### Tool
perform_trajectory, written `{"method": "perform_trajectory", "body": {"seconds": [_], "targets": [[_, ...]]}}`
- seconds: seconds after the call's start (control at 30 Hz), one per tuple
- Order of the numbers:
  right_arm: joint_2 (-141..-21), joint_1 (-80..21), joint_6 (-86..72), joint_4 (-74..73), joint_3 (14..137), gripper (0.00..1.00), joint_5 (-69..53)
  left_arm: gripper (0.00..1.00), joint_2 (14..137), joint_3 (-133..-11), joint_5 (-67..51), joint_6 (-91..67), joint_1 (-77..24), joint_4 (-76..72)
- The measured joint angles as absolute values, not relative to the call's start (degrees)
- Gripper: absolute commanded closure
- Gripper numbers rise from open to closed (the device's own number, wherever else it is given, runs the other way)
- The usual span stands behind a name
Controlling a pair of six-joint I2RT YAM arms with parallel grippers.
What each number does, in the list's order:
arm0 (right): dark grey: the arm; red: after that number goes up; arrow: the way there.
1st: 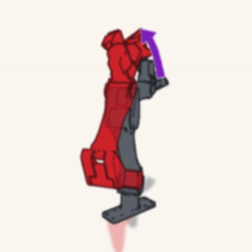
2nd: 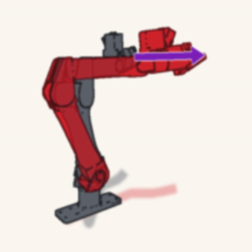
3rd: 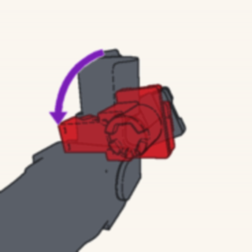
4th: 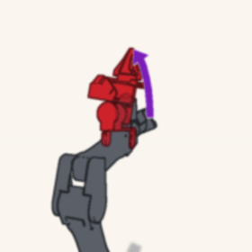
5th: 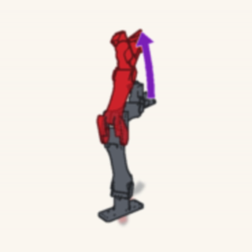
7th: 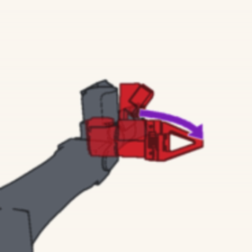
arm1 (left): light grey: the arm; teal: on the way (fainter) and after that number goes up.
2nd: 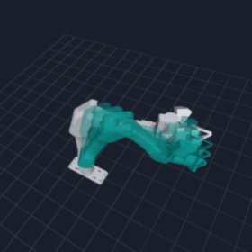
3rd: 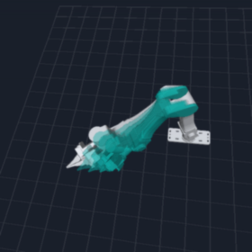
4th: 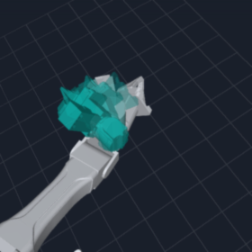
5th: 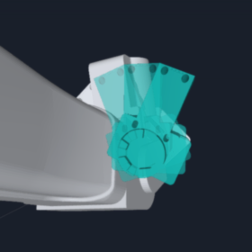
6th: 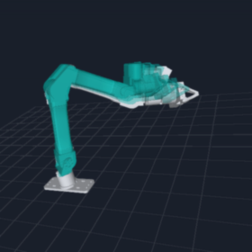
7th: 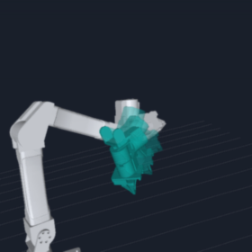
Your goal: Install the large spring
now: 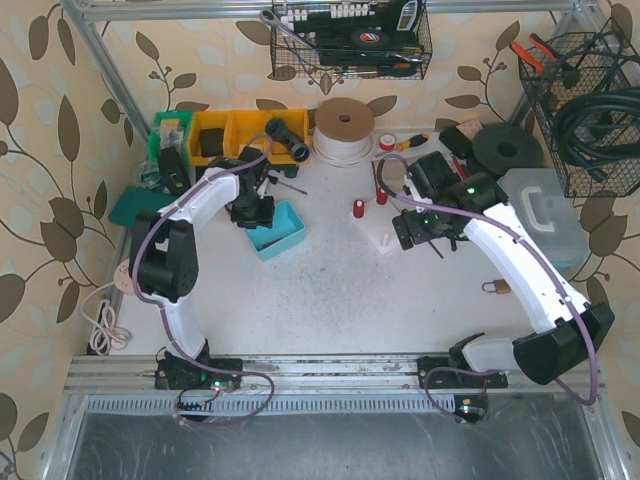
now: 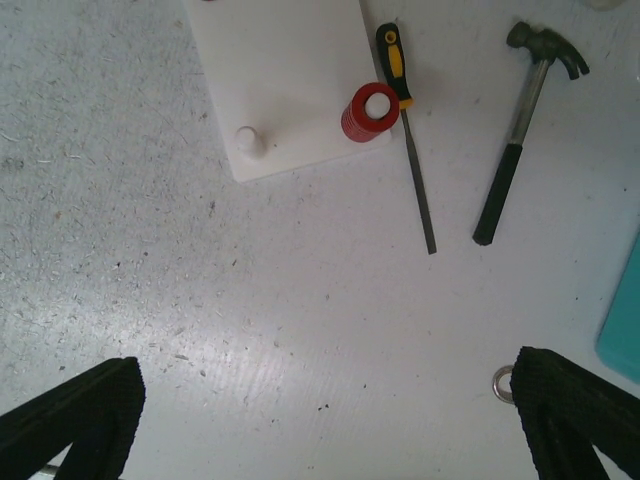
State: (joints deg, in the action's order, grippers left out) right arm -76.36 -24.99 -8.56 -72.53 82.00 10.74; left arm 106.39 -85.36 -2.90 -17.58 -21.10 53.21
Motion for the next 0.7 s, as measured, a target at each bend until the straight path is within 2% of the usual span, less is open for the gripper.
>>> {"method": "perform_trajectory", "body": {"seconds": [0.33, 0.7], "targets": [[-71.66, -24.99, -7.86, -72.25, 81.45, 0.01, 11.05, 0.49, 111.02, -86.56, -4.14, -10.28, -23.97, 54.83], [-69.45, -24.99, -7.84, -72.34, 80.62, 0.01, 11.03, 0.48, 111.28, -86.56, 3.18, 0.4, -28.56, 55.48]]}}
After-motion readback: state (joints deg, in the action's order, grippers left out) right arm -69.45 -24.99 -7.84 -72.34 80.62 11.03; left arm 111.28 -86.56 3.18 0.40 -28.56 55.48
